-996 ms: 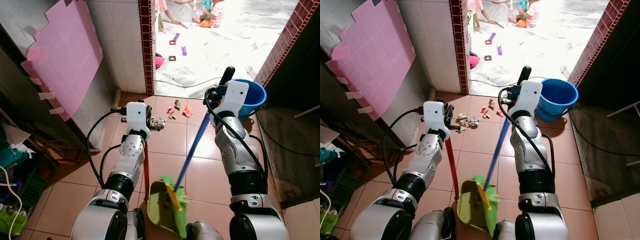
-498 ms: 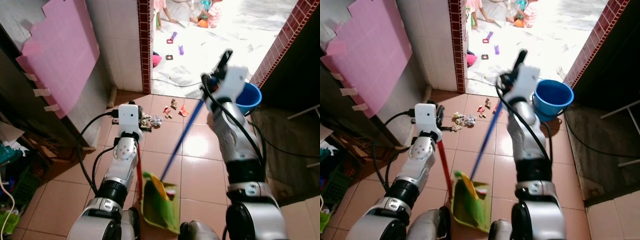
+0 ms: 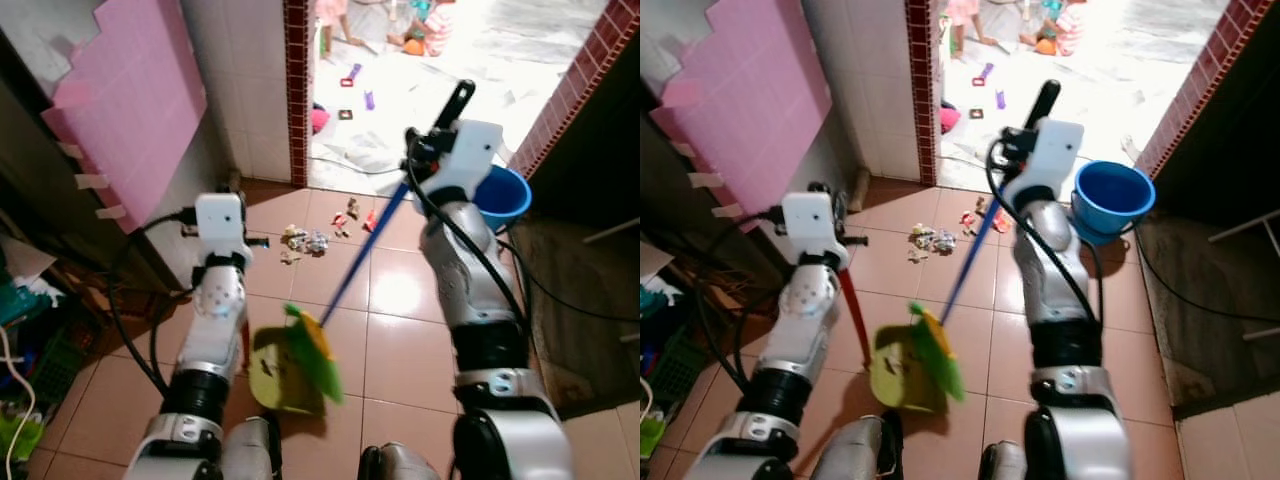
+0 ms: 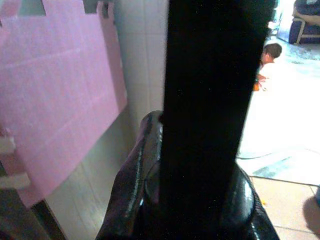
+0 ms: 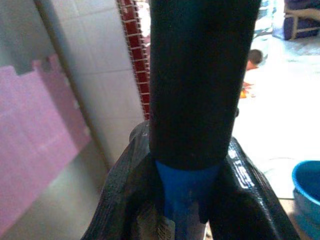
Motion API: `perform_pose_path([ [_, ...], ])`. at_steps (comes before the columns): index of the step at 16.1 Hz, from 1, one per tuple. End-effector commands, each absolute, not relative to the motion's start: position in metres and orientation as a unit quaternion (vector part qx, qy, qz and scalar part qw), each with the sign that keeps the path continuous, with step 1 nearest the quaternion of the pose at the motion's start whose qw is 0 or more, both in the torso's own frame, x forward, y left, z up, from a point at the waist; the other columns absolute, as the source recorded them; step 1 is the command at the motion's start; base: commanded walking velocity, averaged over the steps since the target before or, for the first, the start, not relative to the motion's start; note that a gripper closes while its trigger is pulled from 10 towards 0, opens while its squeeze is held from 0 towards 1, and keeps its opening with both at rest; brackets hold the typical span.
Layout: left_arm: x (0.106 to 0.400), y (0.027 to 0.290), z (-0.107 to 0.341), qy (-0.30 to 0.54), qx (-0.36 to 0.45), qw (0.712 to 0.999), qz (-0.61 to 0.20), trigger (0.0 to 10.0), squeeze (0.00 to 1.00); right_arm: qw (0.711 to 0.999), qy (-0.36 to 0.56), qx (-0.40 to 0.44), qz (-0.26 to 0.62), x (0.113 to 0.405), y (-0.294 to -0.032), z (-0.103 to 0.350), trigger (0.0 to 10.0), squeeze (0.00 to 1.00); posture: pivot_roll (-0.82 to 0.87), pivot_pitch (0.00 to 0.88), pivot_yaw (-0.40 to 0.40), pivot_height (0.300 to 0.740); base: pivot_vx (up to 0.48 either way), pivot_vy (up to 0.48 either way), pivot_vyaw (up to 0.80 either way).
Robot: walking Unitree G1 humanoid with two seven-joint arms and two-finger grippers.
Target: Sweep floor
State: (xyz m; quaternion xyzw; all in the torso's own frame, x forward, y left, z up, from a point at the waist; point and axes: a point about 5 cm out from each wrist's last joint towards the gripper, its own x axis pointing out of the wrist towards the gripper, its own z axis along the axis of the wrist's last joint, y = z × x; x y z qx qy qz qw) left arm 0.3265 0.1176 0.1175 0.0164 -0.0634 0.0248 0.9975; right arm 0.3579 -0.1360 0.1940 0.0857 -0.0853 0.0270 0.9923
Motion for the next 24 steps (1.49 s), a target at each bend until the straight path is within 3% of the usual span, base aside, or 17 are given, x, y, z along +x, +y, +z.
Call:
perform_pose_path([
  [1, 0.326, 0.116, 0.12, -0.069, 0.021, 0.997, 0.026, 10.0, 0.0, 0.988, -0.139, 0.071, 0.011, 0.357, -0.147, 0.214, 10.0, 0.0, -0.02, 0.045, 0.011, 0.74, 0.0, 0.0, 0.0],
  [9, 0.324, 0.119, 0.122, -0.032, 0.003, 0.999, 0.011, 10.0, 0.0, 0.973, -0.225, 0.041, 0.019, 0.369, -0.15, 0.265, 10.0, 0.0, -0.01, 0.025, -0.006, 0.74, 0.0, 0.0, 0.0],
  [12, 0.321, 0.126, 0.114, -0.031, 0.052, 0.998, 0.033, 10.0, 0.0, 0.979, -0.205, 0.0, 0.0, 0.369, -0.159, 0.249, 10.0, 0.0, 0.01, 0.032, -0.014, 0.74, 0.0, 0.0, 0.0],
  [15, 0.325, 0.119, 0.11, -0.017, 0.068, 0.997, 0.037, 10.0, 0.0, 0.977, -0.179, -0.108, -0.047, 0.362, -0.173, 0.224, 10.0, 0.0, -0.01, 0.047, 0.004, 0.74, 0.0, 0.0, 0.0],
  [20, 0.337, 0.086, 0.1, -0.014, 0.08, 0.997, 0.02, 10.0, 0.0, 0.981, -0.13, -0.132, -0.055, 0.354, -0.176, 0.179, 10.0, 0.0, -0.05, 0.062, 0.017, 0.74, 0.0, 0.0, 0.0],
  [24, 0.341, 0.078, 0.093, 0.009, 0.024, 0.999, 0.029, 10.0, 0.0, 0.99, -0.09, -0.101, -0.03, 0.354, -0.163, 0.155, 10.0, 0.0, -0.08, 0.059, 0.004, 0.74, 0.0, 0.0, 0.0],
])
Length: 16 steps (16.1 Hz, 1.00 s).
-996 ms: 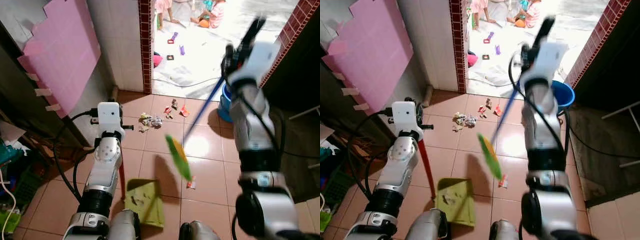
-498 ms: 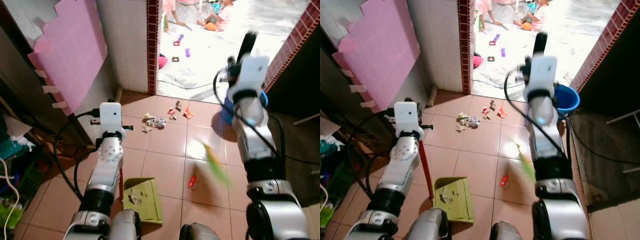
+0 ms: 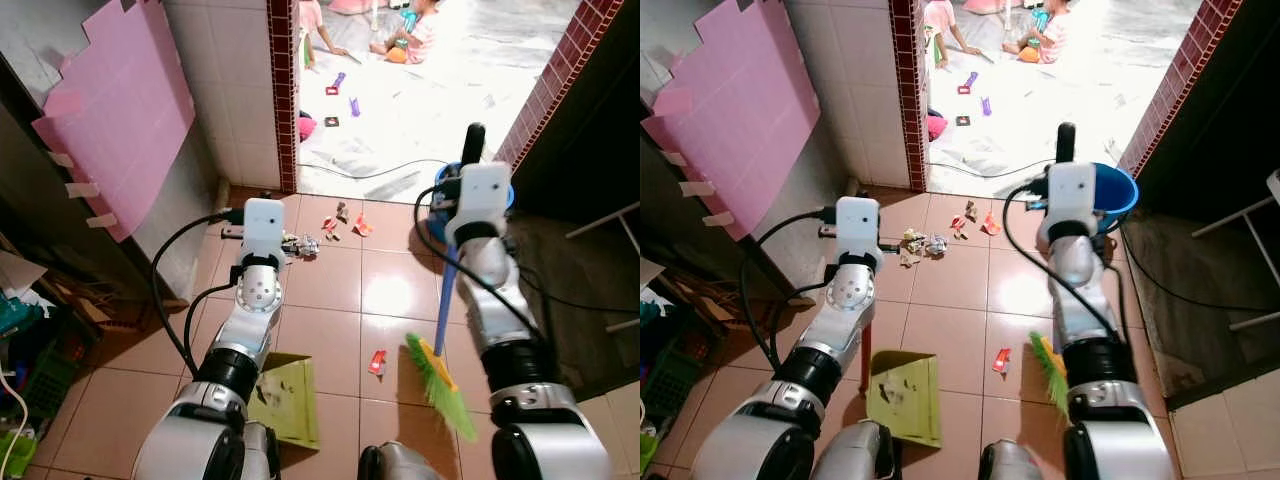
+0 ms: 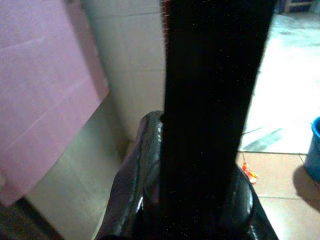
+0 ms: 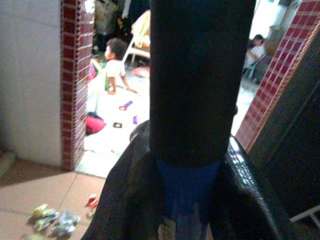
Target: Sweep floor
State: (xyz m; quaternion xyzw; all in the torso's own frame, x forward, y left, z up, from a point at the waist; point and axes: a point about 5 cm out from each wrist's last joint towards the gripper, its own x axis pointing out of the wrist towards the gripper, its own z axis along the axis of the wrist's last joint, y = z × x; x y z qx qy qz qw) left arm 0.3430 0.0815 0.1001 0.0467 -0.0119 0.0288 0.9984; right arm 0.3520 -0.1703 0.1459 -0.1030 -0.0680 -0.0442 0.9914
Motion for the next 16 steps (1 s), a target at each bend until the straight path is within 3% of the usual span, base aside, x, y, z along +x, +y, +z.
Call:
perform_pose_path([
  [1, 0.342, 0.077, 0.095, 0.008, -0.001, 0.999, 0.035, 10.0, 0.0, 0.992, -0.085, -0.094, -0.024, 0.355, -0.158, 0.152, 10.0, 0.0, -0.08, 0.058, 0.002, 0.74, 0.0, 0.0, 0.0],
  [9, 0.346, 0.068, 0.096, -0.008, -0.031, 0.999, 0.017, 10.0, 0.0, 0.988, -0.076, 0.103, 0.084, 0.358, -0.119, 0.17, 10.0, 0.0, -0.09, 0.068, -0.001, 0.74, 0.0, 0.0, 0.0],
  [14, 0.348, 0.075, 0.094, 0.006, -0.031, 0.999, 0.042, 10.0, 0.0, 0.977, -0.098, 0.115, 0.147, 0.361, -0.116, 0.202, 10.0, 0.0, -0.1, 0.068, 0.001, 0.74, 0.0, 0.0, 0.0],
  [16, 0.354, 0.078, 0.105, -0.015, -0.037, 0.999, 0.02, 10.0, 0.0, 0.978, -0.139, 0.069, 0.137, 0.36, -0.119, 0.216, 10.0, 0.0, -0.1, 0.067, 0.002, 0.74, 0.0, 0.0, 0.0],
])
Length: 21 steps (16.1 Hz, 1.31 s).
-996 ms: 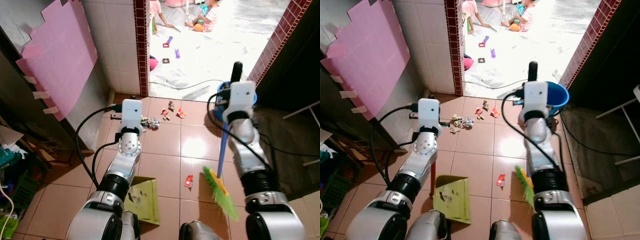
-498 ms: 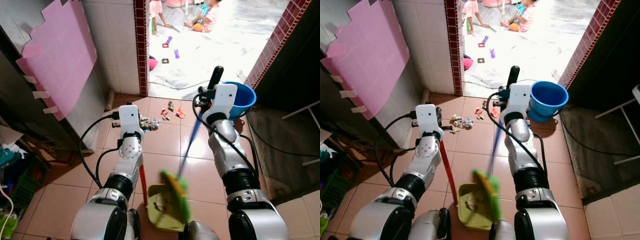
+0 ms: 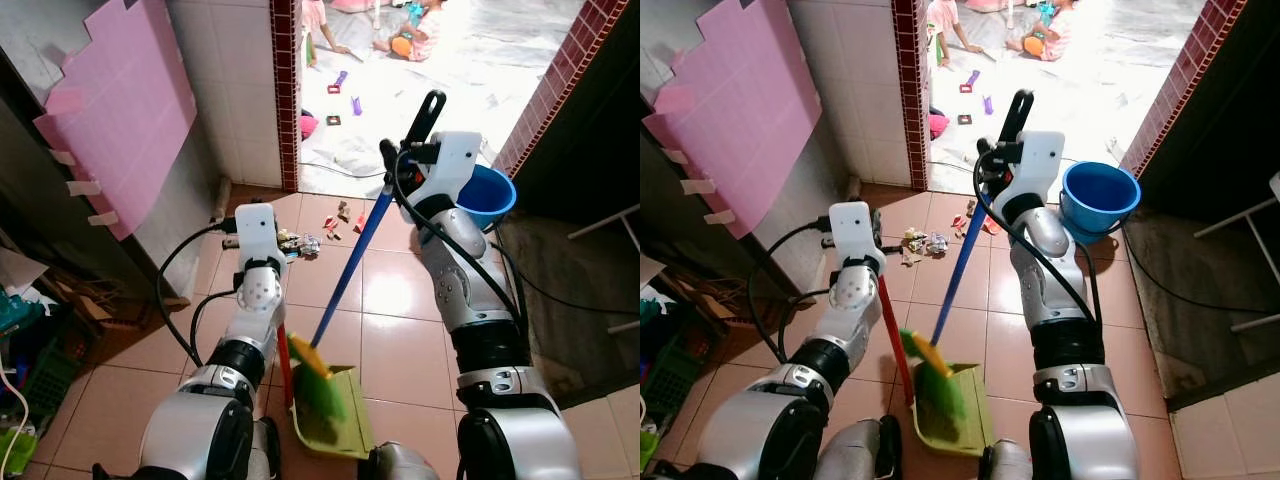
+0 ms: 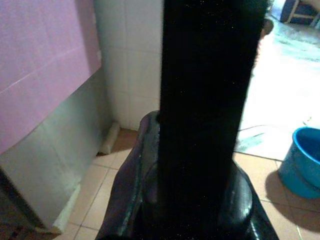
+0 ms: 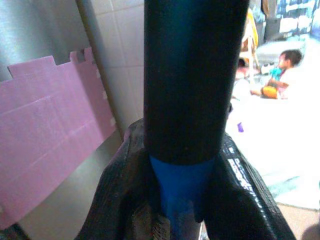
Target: Sweep floor
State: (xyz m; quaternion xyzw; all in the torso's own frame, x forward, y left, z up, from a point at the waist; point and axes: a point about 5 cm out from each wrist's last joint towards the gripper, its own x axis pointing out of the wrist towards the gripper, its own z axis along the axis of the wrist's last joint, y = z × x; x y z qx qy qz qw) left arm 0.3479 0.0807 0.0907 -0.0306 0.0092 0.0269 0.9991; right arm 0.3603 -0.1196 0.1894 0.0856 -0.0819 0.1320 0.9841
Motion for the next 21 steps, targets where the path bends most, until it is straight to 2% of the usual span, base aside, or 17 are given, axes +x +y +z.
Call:
perform_pose_path([
  [1, 0.355, 0.079, 0.11, -0.026, -0.04, 0.999, 0.014, 10.0, 0.0, 0.978, -0.154, 0.047, 0.132, 0.36, -0.121, 0.22, 10.0, 0.0, -0.09, 0.066, 0.004, 0.74, 0.0, 0.0, 0.0],
  [3, 0.356, 0.079, 0.127, -0.07, -0.065, 0.995, -0.025, 10.0, 0.0, 0.98, -0.175, -0.019, 0.092, 0.359, -0.13, 0.223, 10.0, 0.0, -0.08, 0.065, 0.0, 0.74, 0.0, 0.0, 0.0],
  [5, 0.353, 0.081, 0.137, -0.095, -0.092, 0.99, -0.051, 10.0, 0.0, 0.984, -0.162, -0.035, 0.059, 0.364, -0.142, 0.221, 10.0, 0.0, -0.06, 0.066, -0.003, 0.74, 0.0, 0.0, 0.0],
  [6, 0.348, 0.084, 0.143, -0.123, -0.074, 0.988, -0.058, 10.0, 0.0, 0.984, -0.16, -0.052, 0.062, 0.369, -0.143, 0.223, 10.0, 0.0, -0.05, 0.072, -0.004, 0.74, 0.0, 0.0, 0.0],
  [8, 0.344, 0.088, 0.144, -0.124, -0.075, 0.988, -0.053, 10.0, 0.0, 0.979, -0.17, -0.103, 0.055, 0.376, -0.144, 0.23, 10.0, 0.0, -0.05, 0.076, -0.006, 0.74, 0.0, 0.0, 0.0],
  [12, 0.323, 0.095, 0.161, -0.168, -0.044, 0.983, -0.064, 10.0, 0.0, 0.971, -0.145, -0.137, 0.132, 0.371, -0.145, 0.217, 10.0, 0.0, -0.05, 0.077, -0.005, 0.74, 0.0, 0.0, 0.0],
  [14, 0.309, 0.108, 0.164, -0.163, -0.026, 0.984, -0.068, 10.0, 0.0, 0.975, -0.083, -0.105, 0.175, 0.351, -0.149, 0.182, 10.0, 0.0, -0.05, 0.072, -0.003, 0.74, 0.0, 0.0, 0.0],
  [15, 0.301, 0.115, 0.16, -0.151, -0.03, 0.983, -0.101, 10.0, 0.0, 0.981, -0.069, -0.089, 0.158, 0.337, -0.151, 0.163, 10.0, 0.0, -0.03, 0.063, -0.005, 0.74, 0.0, 0.0, 0.0],
  [19, 0.294, 0.13, 0.155, -0.12, -0.048, 0.989, -0.076, 10.0, 0.0, 0.996, -0.042, -0.066, 0.051, 0.322, -0.149, 0.133, 10.0, 0.0, 0.0, 0.04, 0.002, 0.74, 0.0, 0.0, 0.0],
  [20, 0.294, 0.132, 0.157, -0.121, -0.038, 0.99, -0.064, 10.0, 0.0, 0.999, -0.028, 0.005, 0.018, 0.316, -0.144, 0.124, 10.0, 0.0, 0.01, 0.026, 0.003, 0.74, 0.0, 0.0, 0.0],
  [21, 0.294, 0.134, 0.158, -0.119, -0.032, 0.991, -0.058, 10.0, 0.0, 0.999, -0.016, 0.018, 0.021, 0.313, -0.14, 0.121, 10.0, 0.0, 0.0, 0.018, 0.009, 0.74, 0.0, 0.0, 0.0],
])
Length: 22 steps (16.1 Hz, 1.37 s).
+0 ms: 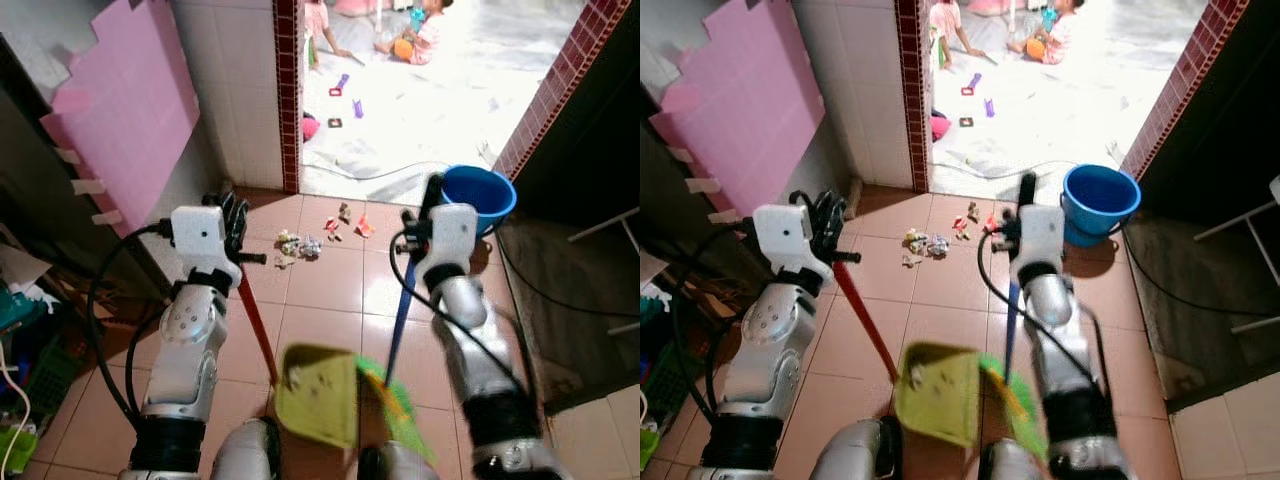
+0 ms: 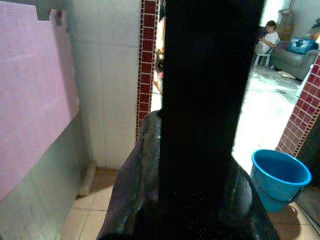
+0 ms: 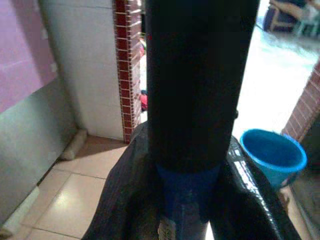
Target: Sweep floor
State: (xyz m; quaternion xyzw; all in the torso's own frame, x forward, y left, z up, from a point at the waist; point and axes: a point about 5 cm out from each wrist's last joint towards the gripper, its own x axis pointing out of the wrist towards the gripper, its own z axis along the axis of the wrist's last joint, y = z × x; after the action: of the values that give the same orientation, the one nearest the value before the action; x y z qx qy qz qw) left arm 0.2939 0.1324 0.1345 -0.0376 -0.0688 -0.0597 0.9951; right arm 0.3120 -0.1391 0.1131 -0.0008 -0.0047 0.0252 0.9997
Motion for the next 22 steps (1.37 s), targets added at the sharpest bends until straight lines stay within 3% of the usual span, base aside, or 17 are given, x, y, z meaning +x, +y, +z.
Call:
perform_pose_path([
  [1, 0.296, 0.134, 0.157, -0.111, -0.03, 0.992, -0.055, 10.0, 0.0, 0.999, -0.014, 0.025, 0.044, 0.311, -0.132, 0.12, 10.0, 0.0, 0.0, 0.013, 0.014, 0.74, 0.0, 0.0, 0.0],
  [4, 0.301, 0.132, 0.164, -0.112, -0.015, 0.992, -0.056, 10.0, 0.0, 0.999, -0.032, 0.005, 0.032, 0.317, -0.133, 0.131, 10.0, 0.0, -0.02, 0.017, 0.018, 0.74, 0.0, 0.0, 0.0],
  [10, 0.304, 0.123, 0.181, -0.132, -0.034, 0.988, -0.076, 10.0, 0.0, 0.999, -0.044, 0.012, 0.015, 0.319, -0.139, 0.137, 10.0, 0.0, -0.01, 0.027, 0.021, 0.74, 0.0, 0.0, -0.6],
  [12, 0.304, 0.125, 0.185, -0.136, -0.042, 0.987, -0.08, 10.0, 0.0, 0.999, -0.048, 0.011, 0.023, 0.321, -0.134, 0.14, 10.0, 0.0, -0.01, 0.027, 0.011, 0.74, 0.249, 0.0, 0.0],
  [16, 0.303, 0.125, 0.185, -0.133, -0.048, 0.987, -0.074, 10.0, 0.0, 0.998, -0.053, 0.001, 0.026, 0.324, -0.133, 0.144, 10.0, 0.0, -0.01, 0.026, 0.005, 0.74, 0.264, 0.0, -0.8],
  [22, 0.313, 0.123, 0.234, -0.204, -0.086, 0.974, -0.055, 10.0, 0.0, 0.998, -0.059, -0.012, 0.03, 0.329, -0.134, 0.148, 10.0, 0.0, -0.03, 0.036, 0.003, 0.74, 0.329, 0.0, -0.31],
])
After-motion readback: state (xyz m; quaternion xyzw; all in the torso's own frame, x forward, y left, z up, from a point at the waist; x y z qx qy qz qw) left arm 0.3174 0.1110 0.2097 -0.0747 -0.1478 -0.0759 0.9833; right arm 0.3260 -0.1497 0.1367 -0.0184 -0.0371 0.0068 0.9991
